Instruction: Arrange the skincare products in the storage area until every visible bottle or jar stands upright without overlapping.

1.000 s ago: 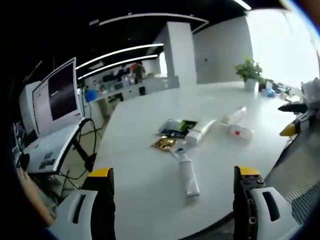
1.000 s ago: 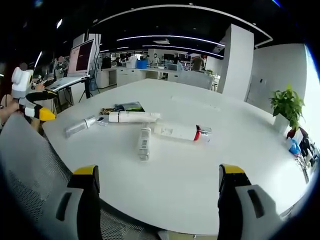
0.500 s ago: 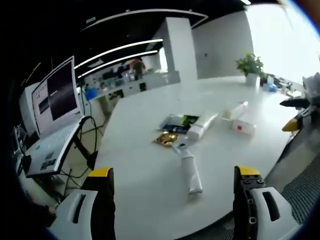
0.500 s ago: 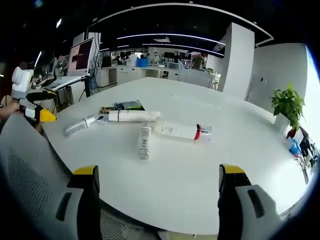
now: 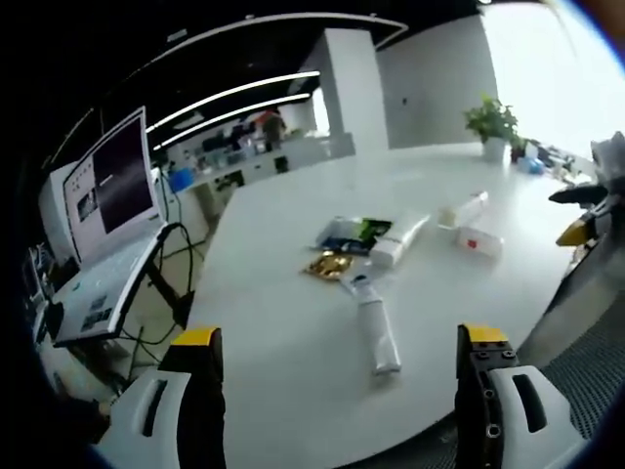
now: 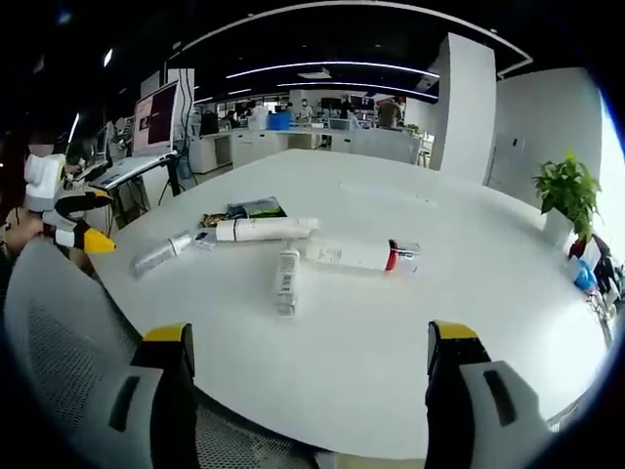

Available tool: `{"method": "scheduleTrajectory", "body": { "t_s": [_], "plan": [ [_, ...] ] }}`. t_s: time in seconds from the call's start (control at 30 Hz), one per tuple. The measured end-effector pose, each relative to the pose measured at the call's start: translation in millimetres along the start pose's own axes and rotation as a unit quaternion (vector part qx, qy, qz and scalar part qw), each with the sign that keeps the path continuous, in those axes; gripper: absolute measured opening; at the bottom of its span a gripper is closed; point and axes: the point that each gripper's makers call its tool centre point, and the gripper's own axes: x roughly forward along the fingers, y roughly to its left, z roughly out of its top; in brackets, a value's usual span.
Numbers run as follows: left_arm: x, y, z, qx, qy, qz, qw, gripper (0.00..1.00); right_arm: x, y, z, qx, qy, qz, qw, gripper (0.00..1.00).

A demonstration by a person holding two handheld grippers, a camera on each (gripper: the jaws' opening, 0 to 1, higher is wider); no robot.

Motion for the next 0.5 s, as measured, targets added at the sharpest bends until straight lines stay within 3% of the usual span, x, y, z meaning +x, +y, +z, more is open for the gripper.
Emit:
{"method": "scheduleTrajectory", "body": {
  "t_s": [0.17,0.33,0.5],
  "plan": [
    [0.0,-1.7,-1.3,0.007,0.003,-0.002,1.0,0.97,0.5,1.2,16.8,-0.006,-0.008,0.02,0.9998,0.99],
    [-0.7,-2.4,0.8,0.006,-0.004,-0.005,1.0,0.97,5.8,-3.8,28.4,-0.024,0.012,0.039,0.9989,0.95],
    [-1.1,-2.5,2.5,0.025,-0.008,-0.001,0.9996,0.97,13.7,-14.2,46.5,-0.088,0.038,0.057,0.9938,0.94]
  ]
}}
